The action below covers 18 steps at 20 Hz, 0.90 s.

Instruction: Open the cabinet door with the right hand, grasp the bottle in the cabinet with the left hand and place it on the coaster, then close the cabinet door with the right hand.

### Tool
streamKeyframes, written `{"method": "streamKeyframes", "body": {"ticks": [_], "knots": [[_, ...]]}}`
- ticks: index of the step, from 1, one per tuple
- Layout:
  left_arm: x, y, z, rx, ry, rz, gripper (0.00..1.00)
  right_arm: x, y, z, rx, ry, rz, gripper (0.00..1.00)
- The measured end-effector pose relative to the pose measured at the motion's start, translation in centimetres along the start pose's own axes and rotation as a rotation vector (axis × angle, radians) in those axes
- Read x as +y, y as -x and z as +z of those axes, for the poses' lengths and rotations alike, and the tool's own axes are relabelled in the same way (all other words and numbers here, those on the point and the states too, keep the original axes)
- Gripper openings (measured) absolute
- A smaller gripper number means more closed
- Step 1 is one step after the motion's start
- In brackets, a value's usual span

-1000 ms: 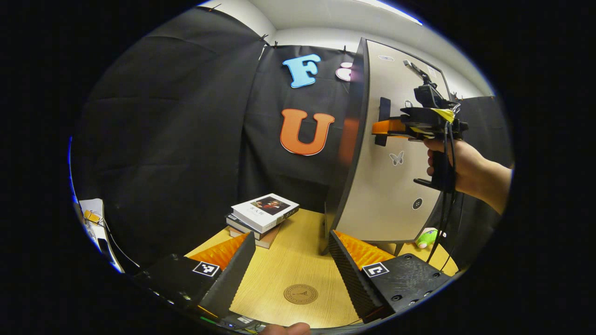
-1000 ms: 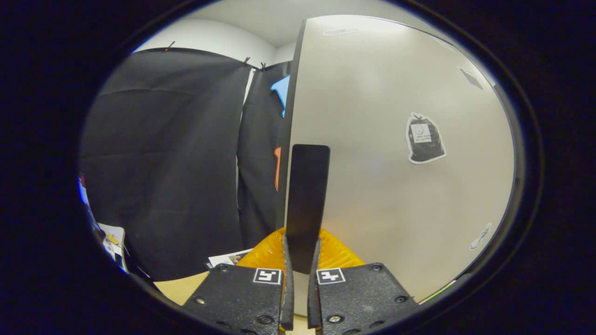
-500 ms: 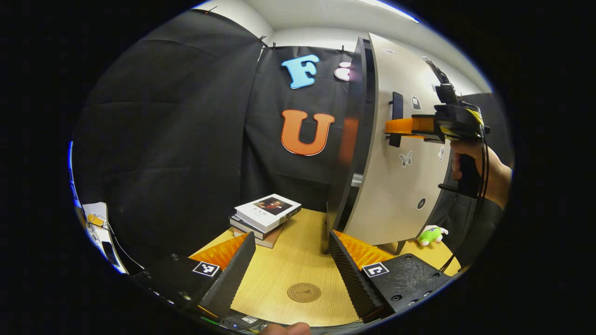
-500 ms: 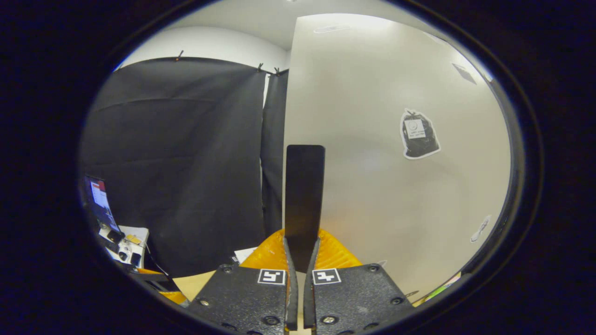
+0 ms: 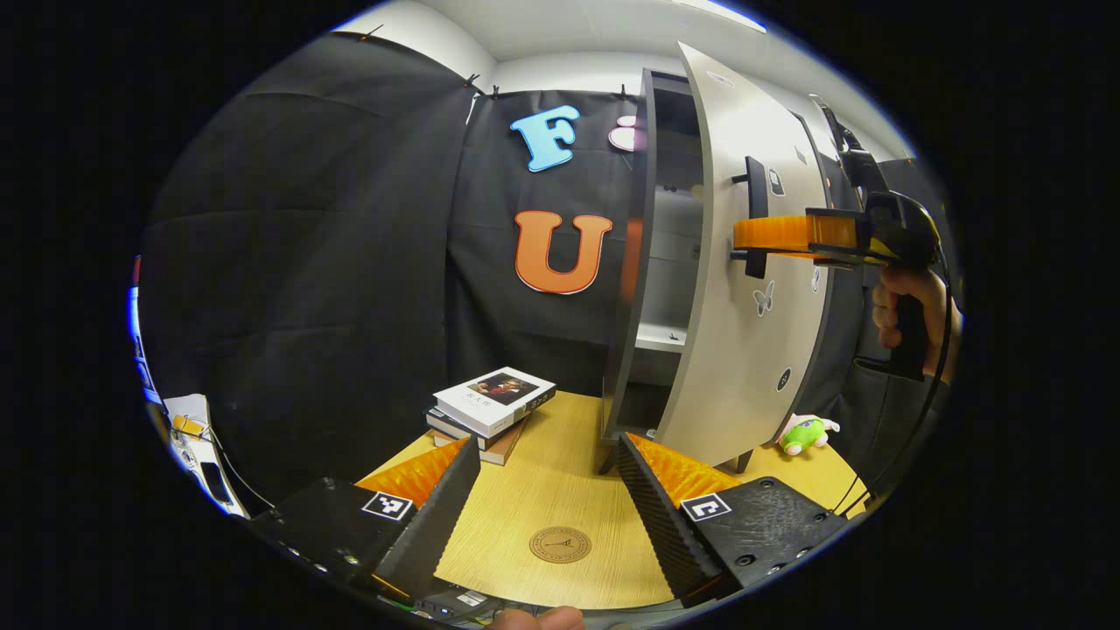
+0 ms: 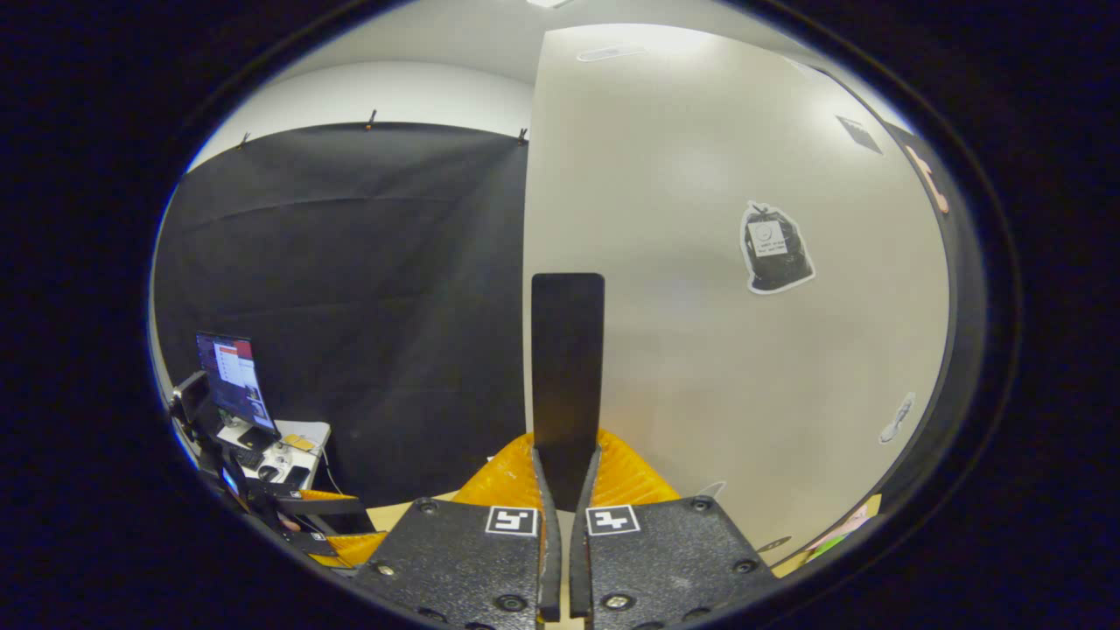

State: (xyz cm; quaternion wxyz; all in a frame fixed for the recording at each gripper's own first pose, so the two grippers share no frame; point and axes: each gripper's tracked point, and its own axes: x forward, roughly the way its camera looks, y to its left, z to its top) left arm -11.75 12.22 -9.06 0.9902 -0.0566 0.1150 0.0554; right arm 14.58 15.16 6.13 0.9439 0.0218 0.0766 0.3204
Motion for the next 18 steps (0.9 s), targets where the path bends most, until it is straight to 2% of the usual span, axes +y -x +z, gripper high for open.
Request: {"method": "streamKeyframes", "body": {"ticks": [9,18], "knots": [[-3.6,0.4,0.7,-0.012,-0.051,-0.022,0.95,-1.4,1.0,-0.3,-0.009,0.001,0.112,0.07],[-8.9,-1.2,0.4,-0.005,-0.081,-0.097,0.95,-1.8,2.9,-0.6,-0.006,-0.025,0.227,0.07]]}}
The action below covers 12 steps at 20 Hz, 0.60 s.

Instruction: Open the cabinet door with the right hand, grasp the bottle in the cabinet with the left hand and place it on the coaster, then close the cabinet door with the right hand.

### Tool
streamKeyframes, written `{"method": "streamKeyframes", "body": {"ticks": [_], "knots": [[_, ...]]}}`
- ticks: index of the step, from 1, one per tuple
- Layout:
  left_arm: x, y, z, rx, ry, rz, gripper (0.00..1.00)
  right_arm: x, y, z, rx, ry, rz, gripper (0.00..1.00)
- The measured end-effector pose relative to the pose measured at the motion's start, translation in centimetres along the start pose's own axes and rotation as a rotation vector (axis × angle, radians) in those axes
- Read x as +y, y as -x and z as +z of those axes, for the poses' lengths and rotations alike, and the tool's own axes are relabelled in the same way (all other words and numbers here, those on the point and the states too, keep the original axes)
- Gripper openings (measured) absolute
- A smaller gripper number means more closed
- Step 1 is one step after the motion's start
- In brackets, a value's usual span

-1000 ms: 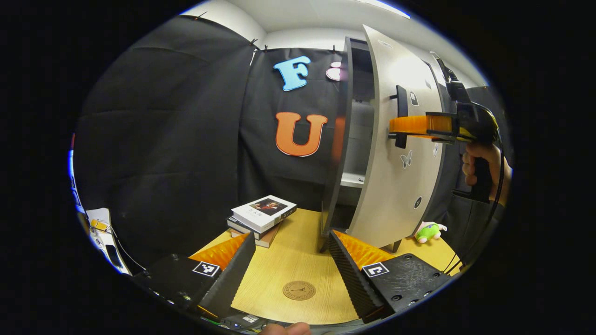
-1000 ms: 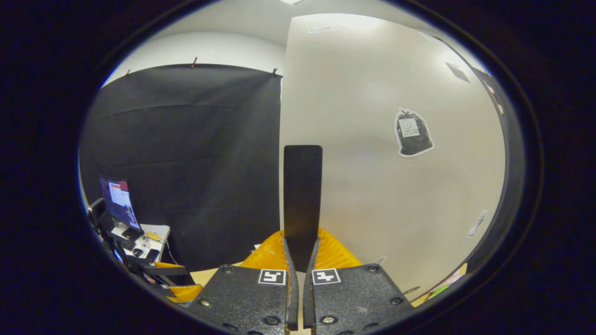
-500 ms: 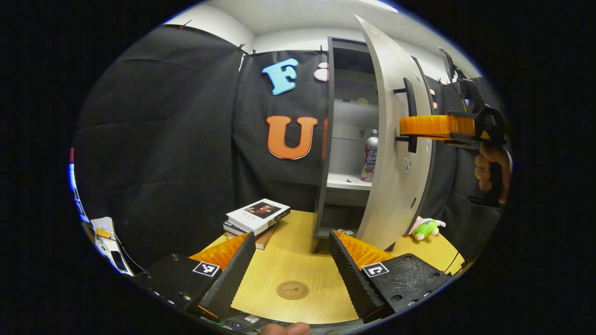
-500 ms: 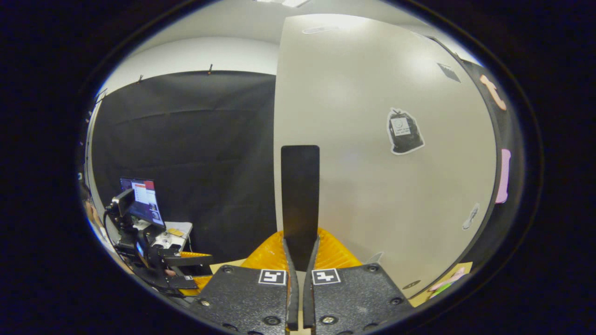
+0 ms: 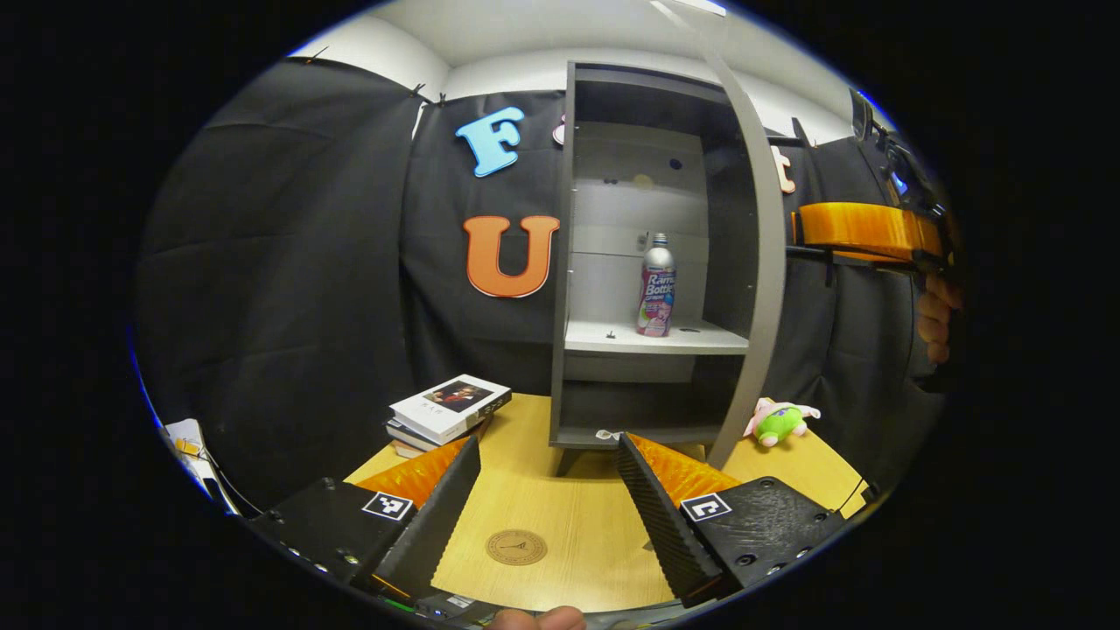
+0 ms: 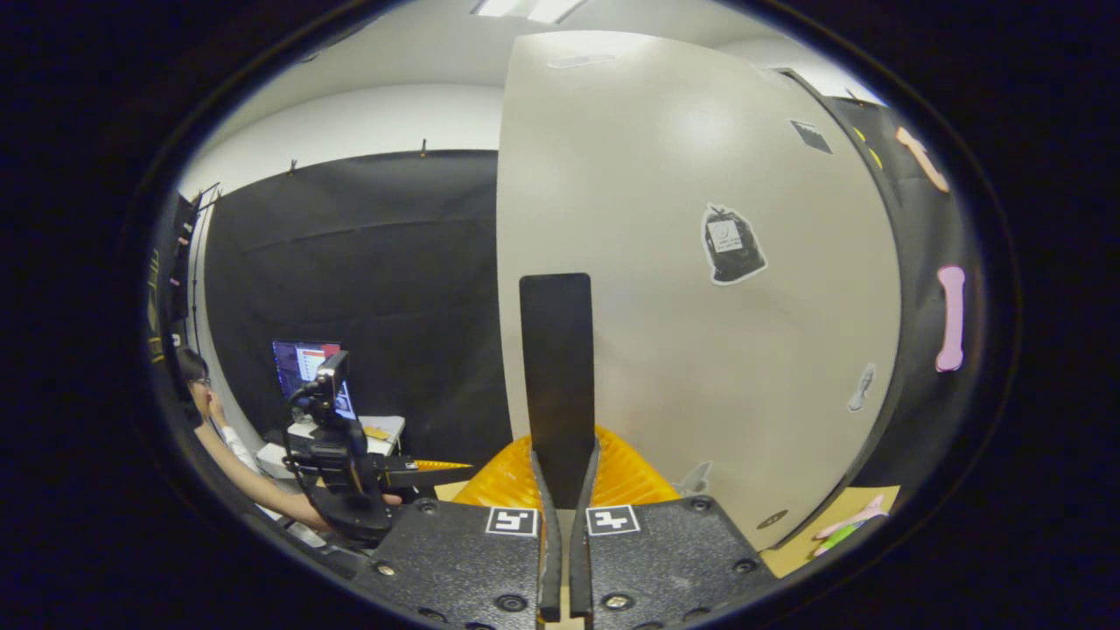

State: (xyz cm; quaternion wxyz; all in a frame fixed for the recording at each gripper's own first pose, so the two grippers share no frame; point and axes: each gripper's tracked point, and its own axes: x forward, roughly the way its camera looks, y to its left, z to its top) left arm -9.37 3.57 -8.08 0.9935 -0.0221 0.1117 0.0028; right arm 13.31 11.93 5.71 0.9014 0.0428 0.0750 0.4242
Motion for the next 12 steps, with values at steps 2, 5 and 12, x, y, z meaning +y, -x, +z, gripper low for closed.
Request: {"method": "streamKeyframes", "body": {"ticks": [2,5,12], "knots": [[-0.9,-0.8,-0.1,0.003,-0.007,-0.024,0.95,-0.2,0.0,0.0,0.008,0.009,-0.010,0.07],[-2.5,-2.1,0.2,-0.002,-0.009,-0.061,0.95,-0.2,1.4,-0.1,0.021,0.006,-0.019,0.07],[-6.1,-6.0,1.6,-0.032,-0.023,-0.167,0.95,-0.7,3.0,-0.1,0.051,-0.007,-0.112,0.07]]}}
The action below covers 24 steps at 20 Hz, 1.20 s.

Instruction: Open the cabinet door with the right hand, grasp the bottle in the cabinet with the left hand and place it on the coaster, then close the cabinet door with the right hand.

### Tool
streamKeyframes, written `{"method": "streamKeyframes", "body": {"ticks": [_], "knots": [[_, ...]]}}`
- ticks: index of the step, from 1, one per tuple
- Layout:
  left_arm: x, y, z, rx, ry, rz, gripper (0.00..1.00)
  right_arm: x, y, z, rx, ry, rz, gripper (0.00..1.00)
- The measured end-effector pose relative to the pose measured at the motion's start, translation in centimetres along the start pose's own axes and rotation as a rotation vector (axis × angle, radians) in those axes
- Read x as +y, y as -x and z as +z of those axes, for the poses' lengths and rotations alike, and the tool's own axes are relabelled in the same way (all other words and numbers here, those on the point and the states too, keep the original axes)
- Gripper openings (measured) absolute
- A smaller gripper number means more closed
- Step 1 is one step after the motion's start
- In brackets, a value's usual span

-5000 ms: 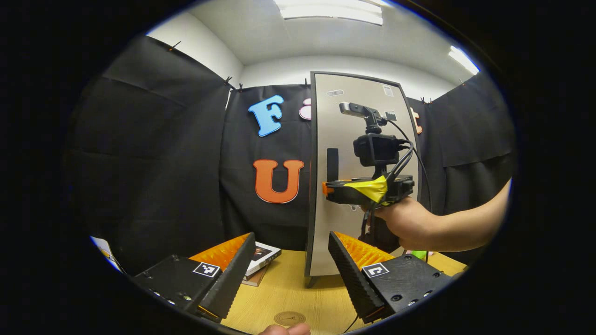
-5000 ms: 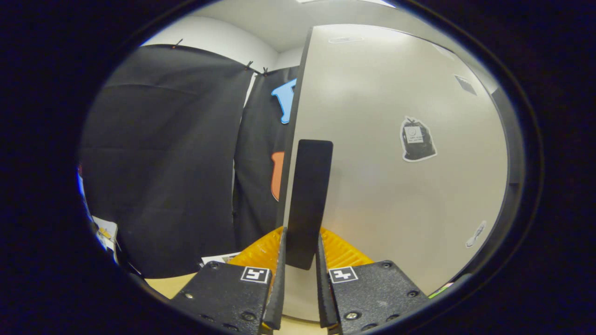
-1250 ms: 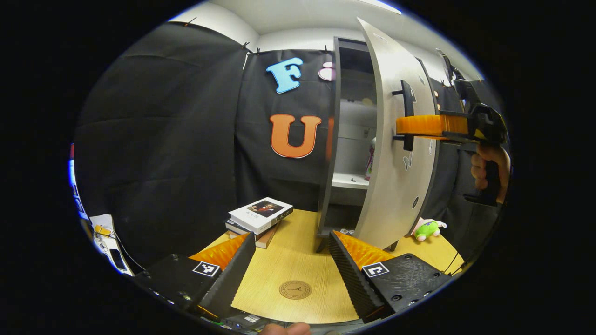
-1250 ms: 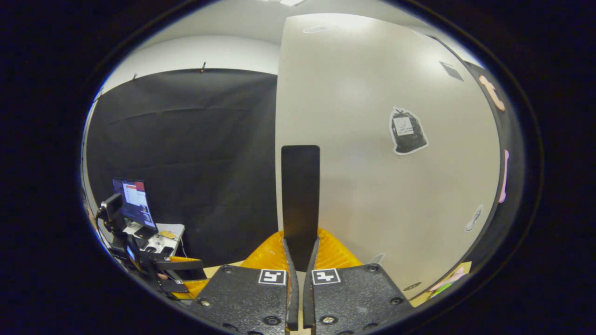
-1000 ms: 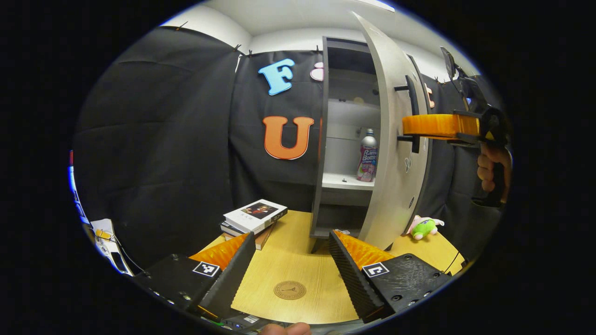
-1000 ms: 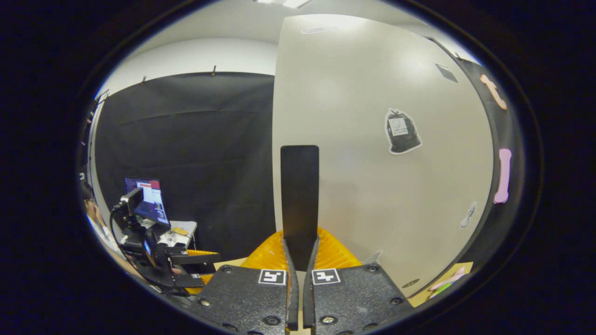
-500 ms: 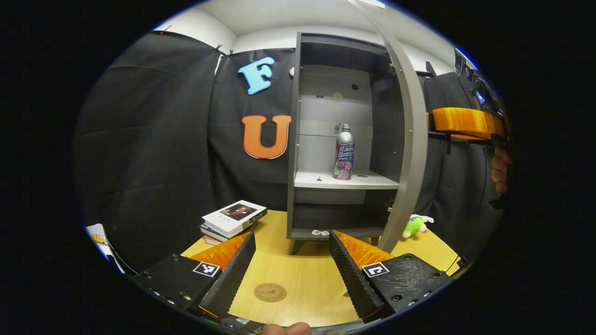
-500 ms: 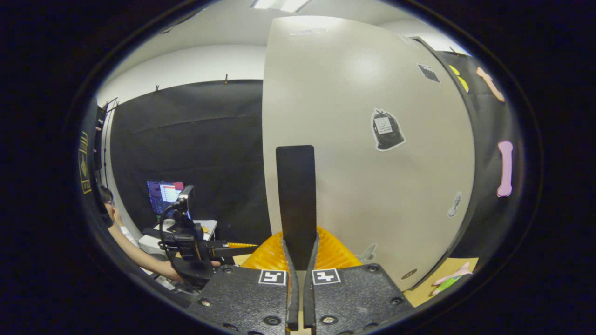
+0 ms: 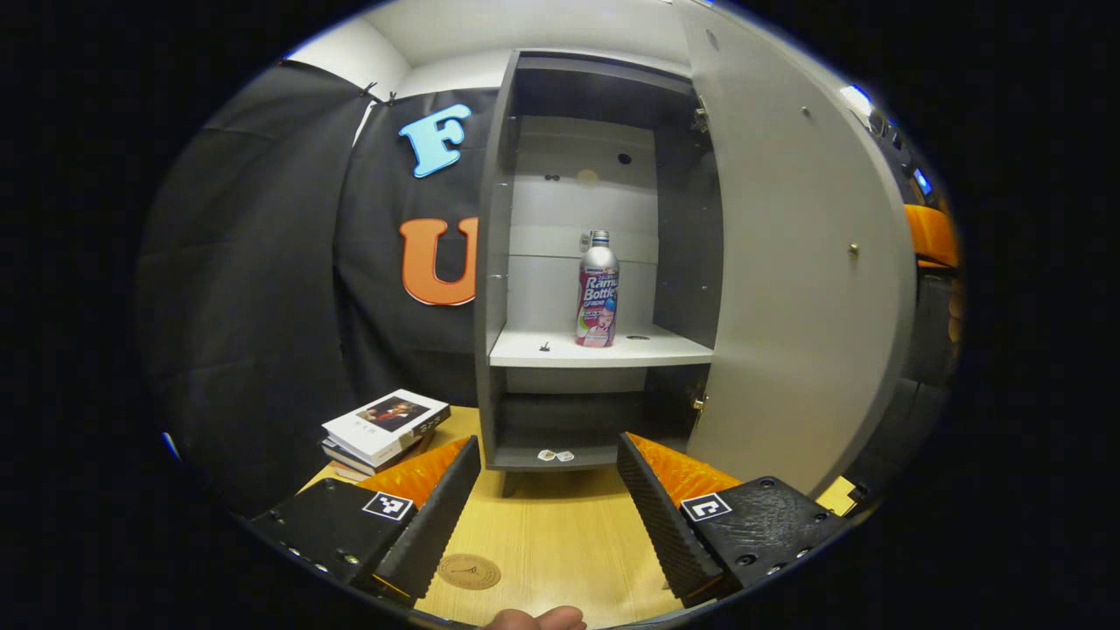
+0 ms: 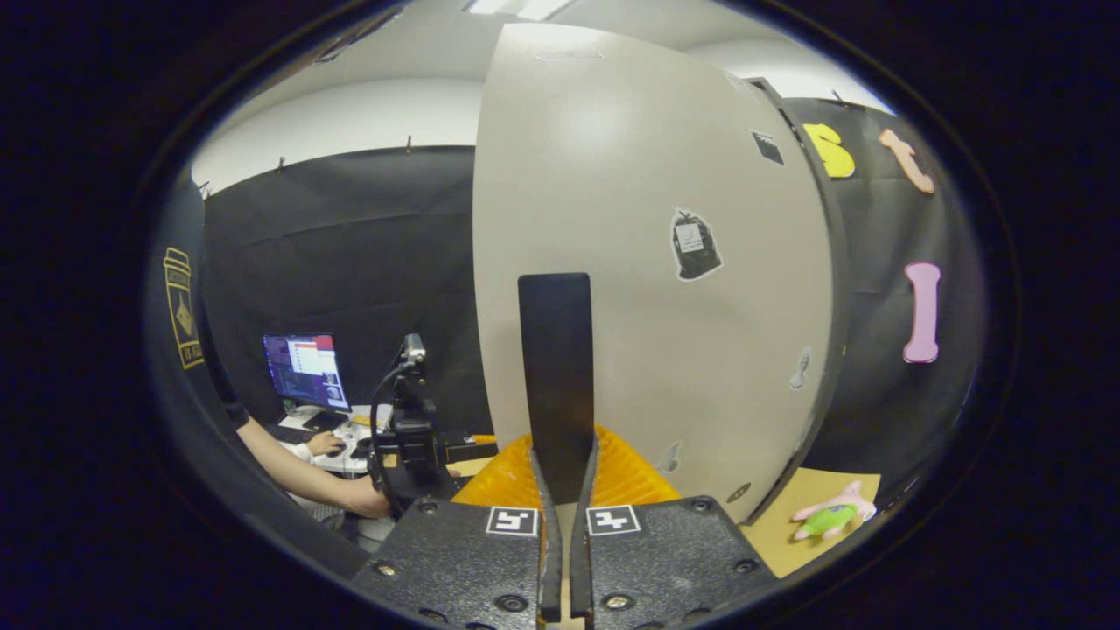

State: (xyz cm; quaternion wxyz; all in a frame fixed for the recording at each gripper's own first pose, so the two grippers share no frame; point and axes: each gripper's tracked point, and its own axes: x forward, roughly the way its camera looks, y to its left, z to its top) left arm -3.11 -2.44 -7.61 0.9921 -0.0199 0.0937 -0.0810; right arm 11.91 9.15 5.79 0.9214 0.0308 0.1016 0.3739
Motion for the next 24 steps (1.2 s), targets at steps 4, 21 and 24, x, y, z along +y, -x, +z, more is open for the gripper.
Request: {"method": "streamKeyframes", "body": {"ticks": [4,21,24], "knots": [[-1.5,-4.1,2.3,-0.048,-0.024,-0.051,0.95,-0.5,0.3,0.0,-0.018,-0.029,-0.110,0.07],[-4.5,-22.5,8.7,-0.097,0.000,-0.069,0.95,-6.5,5.0,0.3,-0.160,-0.161,-0.713,0.41],[-3.5,-24.5,10.0,-0.127,-0.044,-0.010,0.95,-8.4,7.2,0.3,-0.190,-0.147,-0.805,0.44]]}}
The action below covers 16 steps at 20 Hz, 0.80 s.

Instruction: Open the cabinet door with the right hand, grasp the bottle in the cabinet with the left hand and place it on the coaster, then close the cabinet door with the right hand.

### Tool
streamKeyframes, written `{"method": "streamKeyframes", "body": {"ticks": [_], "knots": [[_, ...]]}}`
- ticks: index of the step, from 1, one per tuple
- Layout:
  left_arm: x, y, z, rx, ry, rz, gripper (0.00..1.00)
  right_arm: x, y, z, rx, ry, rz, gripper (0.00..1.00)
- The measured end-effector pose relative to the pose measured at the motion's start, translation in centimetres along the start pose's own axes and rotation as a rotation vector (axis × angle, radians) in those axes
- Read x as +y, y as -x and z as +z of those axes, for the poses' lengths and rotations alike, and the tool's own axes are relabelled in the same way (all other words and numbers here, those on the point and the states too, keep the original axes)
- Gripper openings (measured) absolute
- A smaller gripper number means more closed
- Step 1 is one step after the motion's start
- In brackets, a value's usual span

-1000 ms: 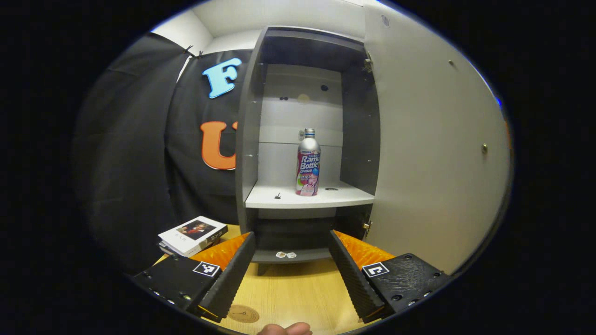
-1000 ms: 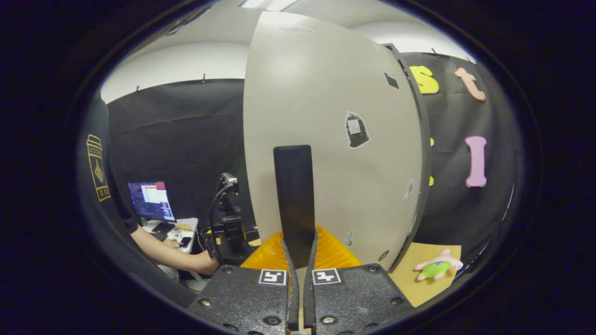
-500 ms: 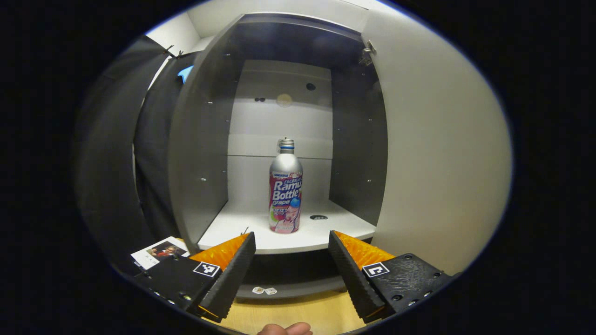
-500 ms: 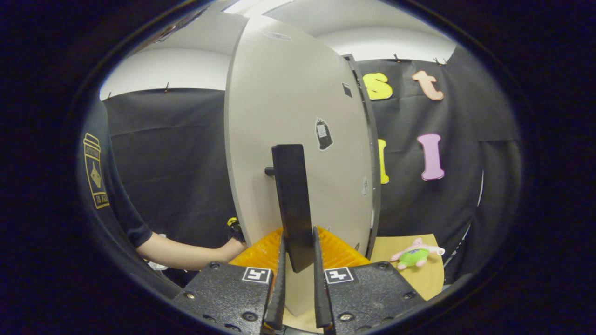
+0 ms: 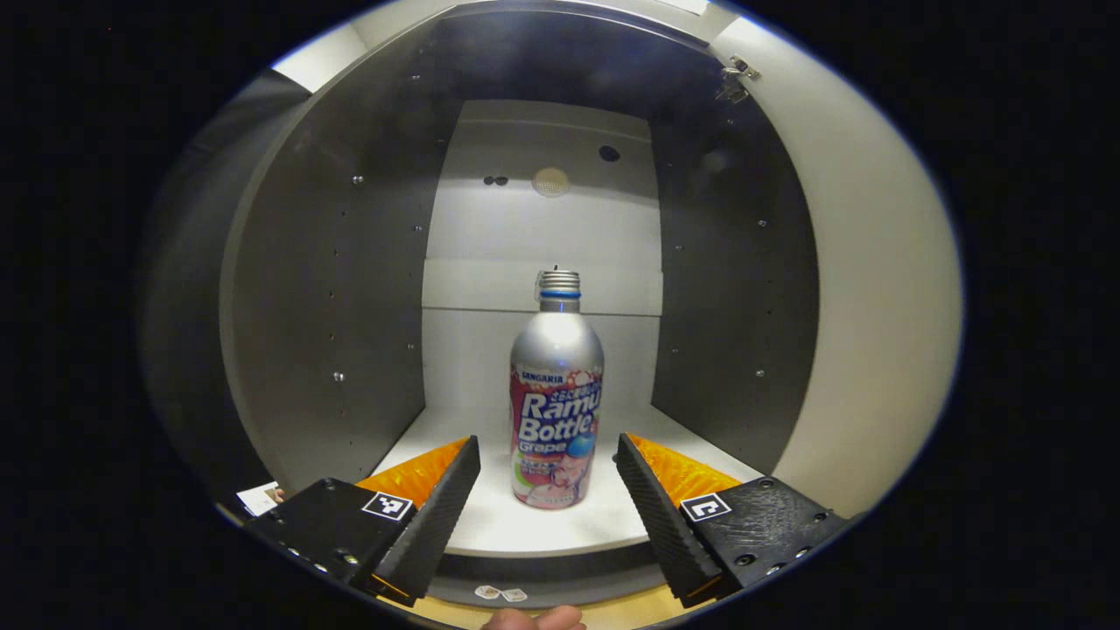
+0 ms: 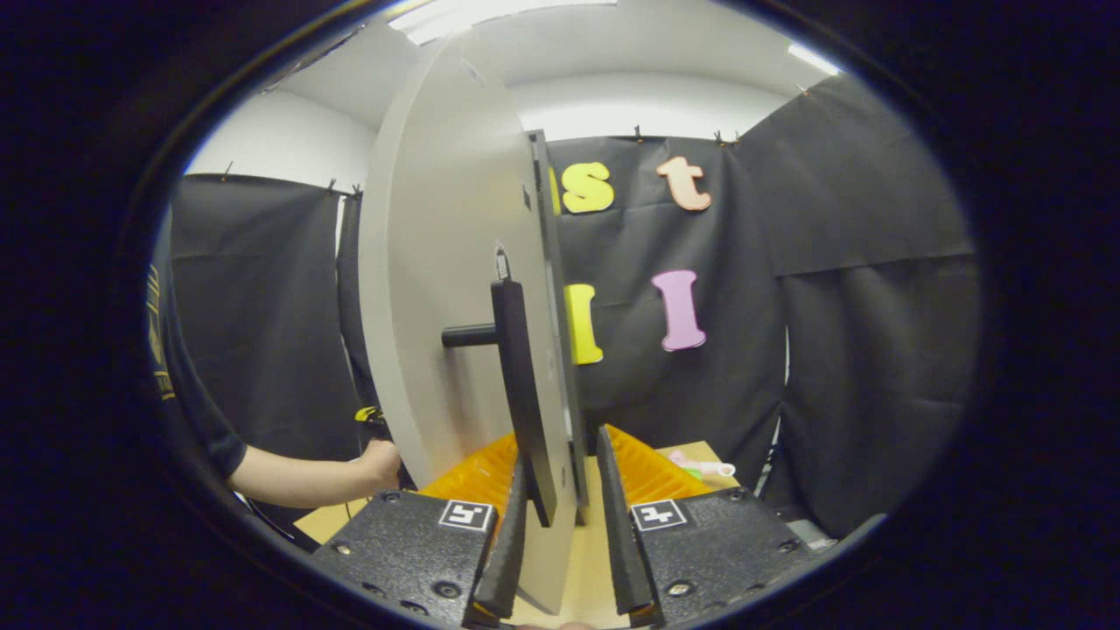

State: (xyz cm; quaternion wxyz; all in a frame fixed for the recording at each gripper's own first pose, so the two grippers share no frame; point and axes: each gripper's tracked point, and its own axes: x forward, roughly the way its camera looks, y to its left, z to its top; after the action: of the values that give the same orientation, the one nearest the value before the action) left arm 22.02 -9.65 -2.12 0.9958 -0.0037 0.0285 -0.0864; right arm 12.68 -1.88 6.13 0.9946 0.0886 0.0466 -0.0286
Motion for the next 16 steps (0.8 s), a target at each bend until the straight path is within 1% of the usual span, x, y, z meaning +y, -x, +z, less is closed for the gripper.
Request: {"method": "streamKeyframes", "body": {"ticks": [1,2,3,4,5,6,7,10,11,12,16], "knots": [[-0.1,-0.7,0.2,-0.006,-0.011,0.003,0.95,-0.5,0.0,0.3,-0.012,0.010,-0.019,0.45],[-0.2,-1.3,0.2,-0.006,-0.022,0.008,0.95,-0.8,-0.2,0.3,-0.018,0.010,-0.021,0.54],[-0.2,-1.9,0.1,-0.001,-0.030,0.017,0.95,-1.0,-0.1,0.1,-0.016,0.010,-0.018,0.59],[-0.3,-2.4,0.0,0.001,-0.037,0.029,0.95,-1.2,-0.1,0.3,-0.022,0.003,-0.019,0.70],[-0.6,-2.8,-0.1,0.005,-0.036,0.032,0.95,-1.4,-0.1,-0.1,-0.020,0.001,-0.019,0.73],[-0.8,-3.2,0.0,0.003,-0.036,0.033,0.95,-1.6,-0.1,-0.1,-0.018,0.003,-0.020,0.80],[-0.9,-3.6,-0.1,0.002,-0.040,0.036,0.95,-1.8,0.0,0.1,-0.018,0.004,-0.021,0.82],[-1.6,-4.3,-0.3,0.005,-0.056,0.043,0.95,-1.8,-0.1,0.2,-0.012,0.007,-0.013,0.83],[-1.8,-4.5,-0.4,0.008,-0.060,0.046,1.00,-1.9,-0.2,0.2,-0.011,0.011,-0.013,0.83],[-1.9,-4.6,-0.3,0.010,-0.066,0.053,0.95,-2.0,-0.2,0.3,-0.009,0.014,-0.013,0.83],[-2.0,-4.2,0.5,-0.003,-0.087,0.074,0.95,-2.3,-0.3,0.3,0.001,0.021,-0.019,0.83]]}}
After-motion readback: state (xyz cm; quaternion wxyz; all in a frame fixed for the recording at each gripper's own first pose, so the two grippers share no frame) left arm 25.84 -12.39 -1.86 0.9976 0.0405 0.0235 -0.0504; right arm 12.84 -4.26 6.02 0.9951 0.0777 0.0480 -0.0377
